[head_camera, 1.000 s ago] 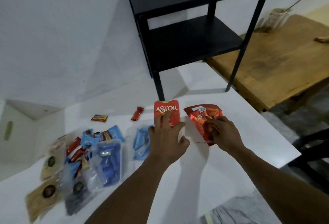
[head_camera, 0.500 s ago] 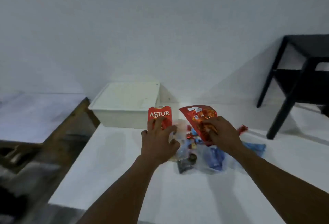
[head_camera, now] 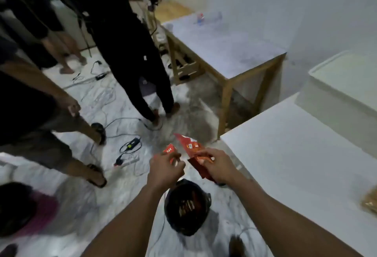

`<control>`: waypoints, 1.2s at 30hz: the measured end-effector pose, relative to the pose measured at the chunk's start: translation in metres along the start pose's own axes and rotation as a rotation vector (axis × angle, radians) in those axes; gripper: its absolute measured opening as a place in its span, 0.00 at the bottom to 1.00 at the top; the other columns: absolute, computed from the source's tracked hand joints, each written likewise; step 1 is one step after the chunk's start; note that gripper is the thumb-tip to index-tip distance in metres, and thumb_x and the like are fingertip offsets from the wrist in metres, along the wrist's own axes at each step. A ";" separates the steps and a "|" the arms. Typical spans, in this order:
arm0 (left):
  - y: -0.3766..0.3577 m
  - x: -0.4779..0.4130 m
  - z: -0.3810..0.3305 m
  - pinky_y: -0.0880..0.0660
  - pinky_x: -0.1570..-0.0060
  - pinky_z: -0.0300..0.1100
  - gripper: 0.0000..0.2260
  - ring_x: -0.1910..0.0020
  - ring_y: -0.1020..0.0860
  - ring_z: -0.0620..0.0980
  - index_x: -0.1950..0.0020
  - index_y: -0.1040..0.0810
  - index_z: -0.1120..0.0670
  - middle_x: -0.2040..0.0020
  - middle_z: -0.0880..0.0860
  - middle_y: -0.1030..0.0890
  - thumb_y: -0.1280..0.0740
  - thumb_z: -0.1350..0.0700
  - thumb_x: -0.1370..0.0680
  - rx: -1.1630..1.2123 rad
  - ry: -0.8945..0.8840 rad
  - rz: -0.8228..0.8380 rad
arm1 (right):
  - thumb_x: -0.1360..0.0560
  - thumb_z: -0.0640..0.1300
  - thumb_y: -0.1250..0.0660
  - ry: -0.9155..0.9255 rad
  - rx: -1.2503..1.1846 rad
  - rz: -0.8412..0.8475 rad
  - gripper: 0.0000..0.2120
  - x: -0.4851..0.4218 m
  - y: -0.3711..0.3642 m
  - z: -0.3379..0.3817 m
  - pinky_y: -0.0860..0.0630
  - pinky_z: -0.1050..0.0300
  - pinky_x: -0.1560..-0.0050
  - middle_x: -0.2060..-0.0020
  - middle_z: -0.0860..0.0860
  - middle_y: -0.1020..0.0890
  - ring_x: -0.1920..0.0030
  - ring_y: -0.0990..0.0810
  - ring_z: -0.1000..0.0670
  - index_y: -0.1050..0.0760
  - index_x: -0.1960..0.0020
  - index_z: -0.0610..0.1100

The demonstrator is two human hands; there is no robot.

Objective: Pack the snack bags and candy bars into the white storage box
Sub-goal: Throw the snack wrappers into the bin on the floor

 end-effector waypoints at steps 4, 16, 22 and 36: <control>-0.026 0.005 0.080 0.19 0.51 0.47 0.10 0.57 0.17 0.49 0.57 0.16 0.45 0.61 0.48 0.15 0.38 0.49 0.28 0.308 0.315 0.101 | 0.24 0.37 0.35 -0.236 -0.075 0.263 0.11 -0.034 -0.106 -0.080 0.20 0.56 0.46 0.52 0.49 0.14 0.53 0.17 0.51 0.16 0.49 0.46; -0.281 -0.089 0.302 0.20 0.42 0.50 0.10 0.51 0.16 0.50 0.51 0.14 0.46 0.52 0.49 0.13 0.35 0.49 0.22 0.757 0.957 0.116 | 0.23 0.35 0.38 -0.955 -0.178 0.339 0.11 -0.140 -0.251 -0.416 0.22 0.52 0.63 0.59 0.41 0.16 0.63 0.18 0.43 0.18 0.47 0.41; -0.383 -0.145 0.395 0.19 0.46 0.54 0.11 0.54 0.15 0.57 0.54 0.15 0.48 0.56 0.55 0.14 0.35 0.45 0.23 0.767 1.003 0.138 | 0.23 0.43 0.36 -1.032 -0.188 0.331 0.11 -0.202 -0.326 -0.511 0.20 0.39 0.45 0.48 0.43 0.16 0.49 0.17 0.41 0.19 0.45 0.52; -0.322 -0.153 0.359 0.30 0.30 0.51 0.22 0.33 0.25 0.55 0.27 0.29 0.49 0.31 0.52 0.24 0.37 0.49 0.21 0.517 0.752 0.322 | 0.31 0.58 0.34 -0.840 0.135 0.246 0.10 -0.212 -0.277 -0.449 0.22 0.44 0.41 0.42 0.47 0.22 0.43 0.22 0.43 0.22 0.51 0.59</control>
Point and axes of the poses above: each hand's wrist, its own x-axis away from the middle knuckle, its own y-axis out of the back of the hand, z = x × y, the point moved 8 cm from there along -x, towards the middle knuckle
